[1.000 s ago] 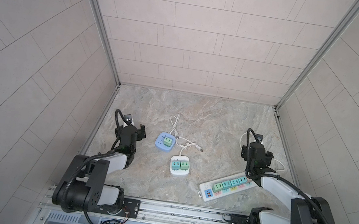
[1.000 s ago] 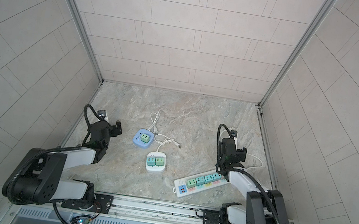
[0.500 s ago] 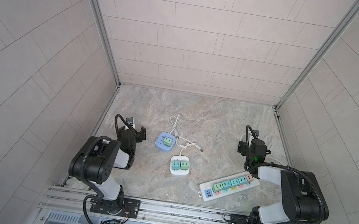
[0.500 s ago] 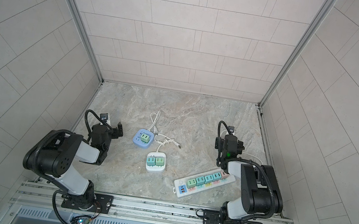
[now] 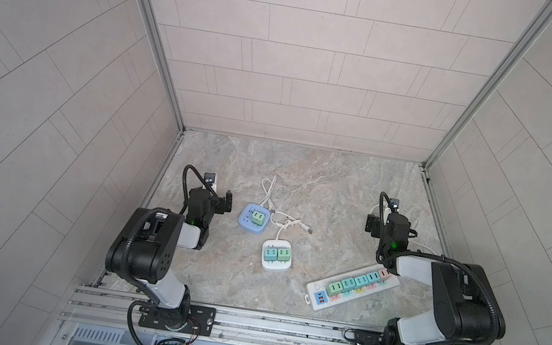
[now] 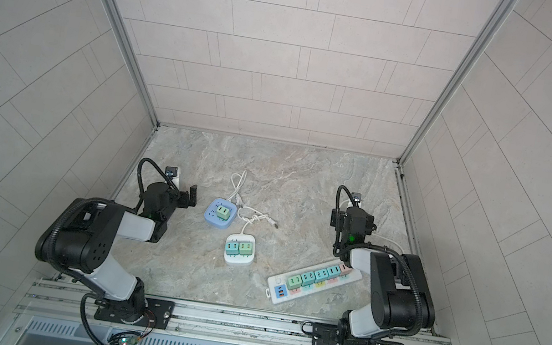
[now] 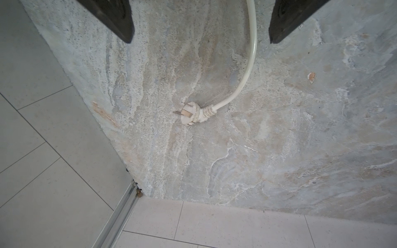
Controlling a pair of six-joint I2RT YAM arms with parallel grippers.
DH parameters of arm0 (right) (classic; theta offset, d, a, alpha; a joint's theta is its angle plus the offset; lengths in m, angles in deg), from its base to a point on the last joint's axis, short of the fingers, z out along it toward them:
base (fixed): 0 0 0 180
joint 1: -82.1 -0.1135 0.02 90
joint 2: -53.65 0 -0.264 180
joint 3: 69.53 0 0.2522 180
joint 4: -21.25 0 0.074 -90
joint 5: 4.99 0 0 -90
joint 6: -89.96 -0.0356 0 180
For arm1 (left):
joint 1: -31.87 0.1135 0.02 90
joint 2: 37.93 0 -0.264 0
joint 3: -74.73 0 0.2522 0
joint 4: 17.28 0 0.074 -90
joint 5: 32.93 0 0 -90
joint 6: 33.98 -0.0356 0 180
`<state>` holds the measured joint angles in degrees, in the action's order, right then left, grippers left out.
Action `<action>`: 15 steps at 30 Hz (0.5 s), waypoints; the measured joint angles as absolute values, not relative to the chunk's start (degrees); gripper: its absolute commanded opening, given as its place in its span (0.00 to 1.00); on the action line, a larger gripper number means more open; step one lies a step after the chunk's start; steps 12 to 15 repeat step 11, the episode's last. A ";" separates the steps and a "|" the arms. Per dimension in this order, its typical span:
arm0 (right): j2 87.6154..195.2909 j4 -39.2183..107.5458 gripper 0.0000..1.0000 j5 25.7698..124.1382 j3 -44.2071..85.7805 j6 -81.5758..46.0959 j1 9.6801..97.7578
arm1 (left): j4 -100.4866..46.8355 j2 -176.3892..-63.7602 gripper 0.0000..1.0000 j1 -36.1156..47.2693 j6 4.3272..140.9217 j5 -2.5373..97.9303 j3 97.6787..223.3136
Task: Insert the plug
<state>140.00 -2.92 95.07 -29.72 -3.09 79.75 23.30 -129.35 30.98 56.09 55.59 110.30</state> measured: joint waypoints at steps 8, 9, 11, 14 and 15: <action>140.02 -2.90 1.00 95.51 -29.72 -3.07 79.01 | 22.89 -129.35 1.00 30.98 55.99 55.29 110.30; 140.02 -2.92 1.00 95.53 -29.72 -3.07 78.99 | 22.78 -129.35 1.00 30.98 55.99 55.24 110.30; 140.02 -2.92 1.00 95.53 -29.72 -3.07 78.99 | 22.58 -129.35 1.00 30.98 55.99 55.16 110.30; 140.02 -2.92 1.00 95.53 -29.72 -3.07 78.99 | 22.58 -129.35 1.00 30.98 55.99 55.16 110.30; 140.02 -2.92 1.00 95.53 -29.72 -3.07 78.99 | 22.58 -129.35 1.00 30.98 55.99 55.16 110.30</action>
